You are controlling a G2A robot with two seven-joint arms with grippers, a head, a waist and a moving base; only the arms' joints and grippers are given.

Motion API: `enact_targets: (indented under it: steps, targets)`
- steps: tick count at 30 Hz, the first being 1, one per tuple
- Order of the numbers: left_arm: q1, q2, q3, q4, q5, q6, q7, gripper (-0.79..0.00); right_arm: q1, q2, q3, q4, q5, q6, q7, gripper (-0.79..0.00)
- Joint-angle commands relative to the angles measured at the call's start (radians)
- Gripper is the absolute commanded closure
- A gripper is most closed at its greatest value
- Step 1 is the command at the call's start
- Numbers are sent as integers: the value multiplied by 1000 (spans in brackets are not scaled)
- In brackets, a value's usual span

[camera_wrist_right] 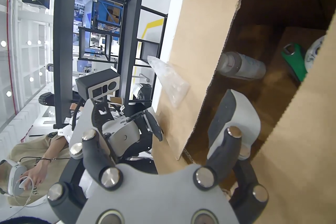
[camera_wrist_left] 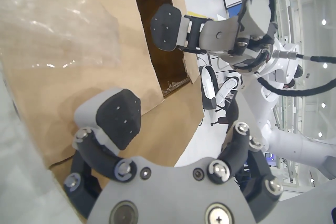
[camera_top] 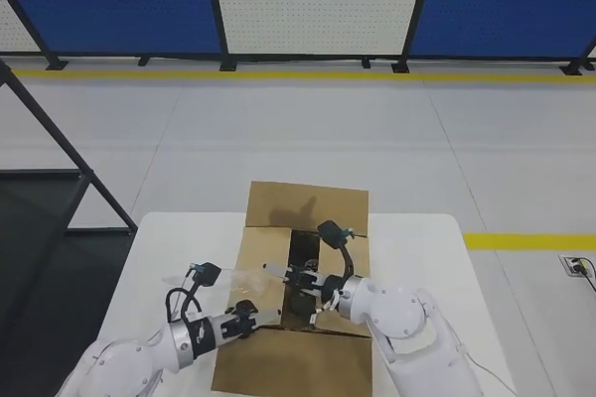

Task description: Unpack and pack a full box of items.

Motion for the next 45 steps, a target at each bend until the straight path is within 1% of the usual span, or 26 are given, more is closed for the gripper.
enact_targets:
  steps: [1, 4, 6, 11, 14, 22, 26, 28, 32, 34, 36, 38, 45]
  targets:
    - [2, 1, -3, -4, -1, 1, 3, -785, 16, -4, -7, 29, 51, -23, -10, -785]
    - [4, 1, -4, -7, -1, 1, 6, -785, 31, -7, -10, 49, 77, -46, -48, -785]
    - [5, 1, -4, -8, -5, 2, 9, -785, 33, -7, -9, 53, 103, -59, -50, -785]
    - [6, 1, -3, -10, -6, 0, 16, -785, 58, -7, -31, 94, 99, -31, -31, -785]
    - [14, 2, -15, -13, -19, -6, 25, -785, 76, -7, -39, 126, 106, -24, -26, -785]
    - [53, 8, -103, -60, -111, -28, 59, -785, 88, -5, -55, 151, 118, -24, -23, -785]
    - [88, 8, -185, -63, -201, -33, 137, -785, 90, -3, -60, 152, 120, -21, -18, -785]
    - [109, 8, -228, -54, -249, -22, 185, -785, 91, -2, -61, 154, 123, -20, -16, -785]
    - [135, 7, -331, 5, -375, 24, 265, -785, 91, 0, -62, 156, 128, -22, -15, -785]
    - [142, 6, -368, 40, -420, 59, 303, -785, 92, 1, -64, 157, 128, -22, -13, -785]
    - [146, 6, -395, 72, -463, 117, 326, -785, 95, 2, -67, 157, 130, -22, -10, -785]
    - [147, 13, -412, 86, -420, 173, 309, -785, 98, 2, -71, 159, 132, -21, -9, -785]
    - [147, 13, -412, 86, -420, 173, 309, -785, 104, 4, -82, 154, 134, -20, -10, -785]
